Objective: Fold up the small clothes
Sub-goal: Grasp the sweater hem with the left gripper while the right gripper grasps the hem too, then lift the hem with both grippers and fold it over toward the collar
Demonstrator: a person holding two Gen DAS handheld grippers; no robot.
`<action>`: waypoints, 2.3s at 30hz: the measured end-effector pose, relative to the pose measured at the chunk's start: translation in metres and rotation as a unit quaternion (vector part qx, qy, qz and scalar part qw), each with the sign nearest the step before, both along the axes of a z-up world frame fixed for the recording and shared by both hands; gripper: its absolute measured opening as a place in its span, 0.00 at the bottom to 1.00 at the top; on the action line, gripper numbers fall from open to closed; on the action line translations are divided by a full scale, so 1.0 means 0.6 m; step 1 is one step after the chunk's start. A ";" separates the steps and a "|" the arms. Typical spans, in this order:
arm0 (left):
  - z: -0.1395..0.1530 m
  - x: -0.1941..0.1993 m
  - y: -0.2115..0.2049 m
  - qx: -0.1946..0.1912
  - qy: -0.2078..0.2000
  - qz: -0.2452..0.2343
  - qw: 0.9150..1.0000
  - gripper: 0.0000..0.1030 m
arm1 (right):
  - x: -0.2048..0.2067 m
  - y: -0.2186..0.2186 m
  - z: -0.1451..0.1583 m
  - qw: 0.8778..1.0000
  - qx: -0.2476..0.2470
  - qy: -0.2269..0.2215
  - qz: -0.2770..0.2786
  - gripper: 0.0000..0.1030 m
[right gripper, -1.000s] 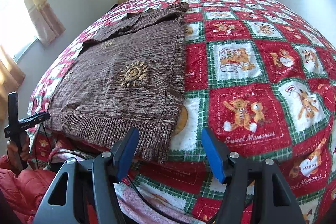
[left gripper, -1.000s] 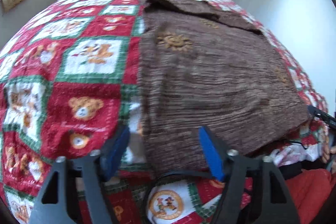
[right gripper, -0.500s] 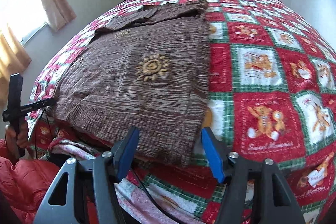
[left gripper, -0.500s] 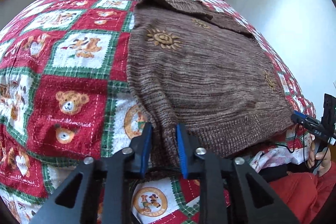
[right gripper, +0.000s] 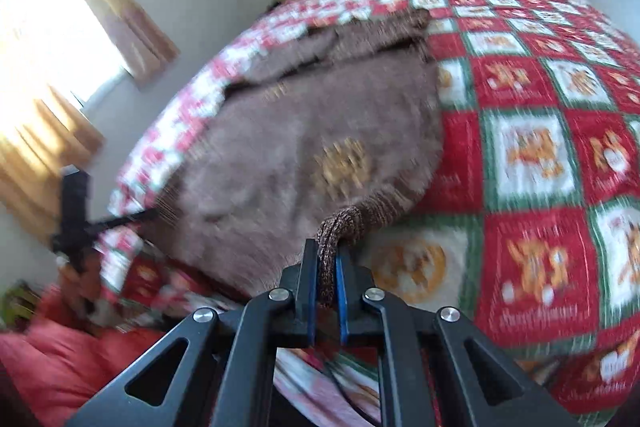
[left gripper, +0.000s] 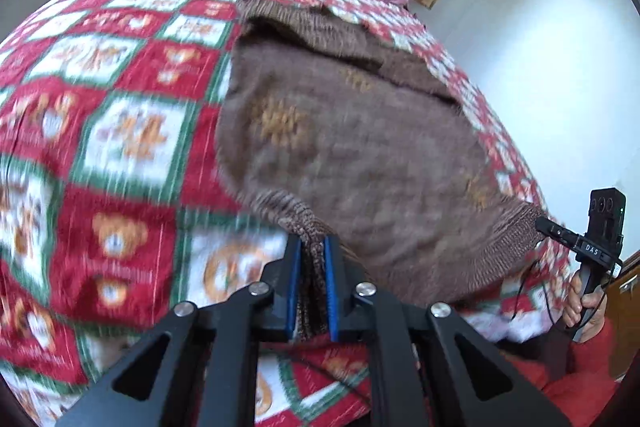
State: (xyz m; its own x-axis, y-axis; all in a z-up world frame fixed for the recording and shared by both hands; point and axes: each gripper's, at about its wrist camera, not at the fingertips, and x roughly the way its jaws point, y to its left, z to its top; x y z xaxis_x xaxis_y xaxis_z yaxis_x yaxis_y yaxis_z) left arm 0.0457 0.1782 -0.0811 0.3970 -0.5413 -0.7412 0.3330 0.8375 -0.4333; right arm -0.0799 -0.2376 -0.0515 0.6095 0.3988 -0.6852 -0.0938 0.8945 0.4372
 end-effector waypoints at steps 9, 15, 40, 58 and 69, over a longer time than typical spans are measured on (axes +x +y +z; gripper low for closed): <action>0.046 0.168 -0.056 0.017 -0.014 0.040 0.999 0.11 | 0.169 -0.059 0.043 0.995 0.076 -0.017 -0.061 0.07; 0.009 0.272 -0.067 0.056 0.004 0.078 0.995 0.13 | 0.273 -0.104 -0.025 0.989 0.090 0.009 -0.115 0.07; -0.023 0.217 -0.168 0.280 -0.267 -0.240 0.890 0.68 | 0.194 -0.085 0.011 0.988 -0.048 -0.082 -0.126 0.66; -0.031 0.292 -0.147 0.110 -0.134 -0.170 0.970 0.37 | 0.267 -0.012 -0.055 0.927 -0.352 -0.059 0.115 0.66; -0.040 0.326 -0.134 0.056 -0.067 -0.120 0.989 0.36 | 0.370 -0.089 -0.062 0.996 -0.092 -0.019 0.011 0.52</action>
State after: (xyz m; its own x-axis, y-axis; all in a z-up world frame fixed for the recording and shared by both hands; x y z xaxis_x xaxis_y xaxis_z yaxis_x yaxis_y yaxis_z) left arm 0.2413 0.0980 -0.1050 0.3654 -0.5493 -0.7515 0.5758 0.7677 -0.2812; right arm 0.1419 -0.2911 -0.0888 0.6293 0.2824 -0.7240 -0.1279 0.9566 0.2620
